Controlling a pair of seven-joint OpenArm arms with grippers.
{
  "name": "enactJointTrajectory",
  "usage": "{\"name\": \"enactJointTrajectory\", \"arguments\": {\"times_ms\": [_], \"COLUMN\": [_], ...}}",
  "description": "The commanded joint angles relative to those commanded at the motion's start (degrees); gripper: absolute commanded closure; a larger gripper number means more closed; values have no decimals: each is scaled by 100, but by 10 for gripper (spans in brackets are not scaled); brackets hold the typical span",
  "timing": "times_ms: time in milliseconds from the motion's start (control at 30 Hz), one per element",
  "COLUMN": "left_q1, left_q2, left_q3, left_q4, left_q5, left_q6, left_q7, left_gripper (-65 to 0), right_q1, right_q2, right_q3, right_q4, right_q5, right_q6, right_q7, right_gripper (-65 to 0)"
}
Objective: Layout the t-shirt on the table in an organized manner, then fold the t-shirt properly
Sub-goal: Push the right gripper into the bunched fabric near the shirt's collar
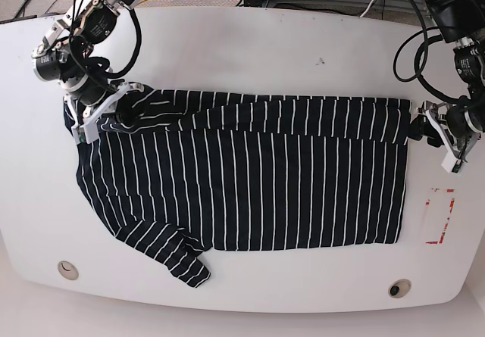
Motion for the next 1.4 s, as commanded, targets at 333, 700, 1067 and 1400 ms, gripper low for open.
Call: {"name": "enactJointTrajectory", "arguments": {"times_ms": [333,700,1067,1400], "left_q1": [9,9,53,369], "left_q2": [0,0,0,9], "left_q3": [-18,-18,-18,-9], "left_q4": [0,0,0,651], "left_q5": [0,0,-9,-18], "left_q6": [0,0,0,0], "left_q7": [0,0,9,9], "left_gripper": [-319,-319,-319,-319], "right_q1": [800,1319,1662,1705], "right_q2": [273,554,527,686], "right_q3": [-18,-571,-571,-527], "right_q4": [-1178,-1969,-1978,-1952], "right_q5": [-9,-9,-9,35], "right_q6": [0,0,0,0], "right_q7": [13,462,549,549], "right_gripper": [0,0,-79,-650]}}
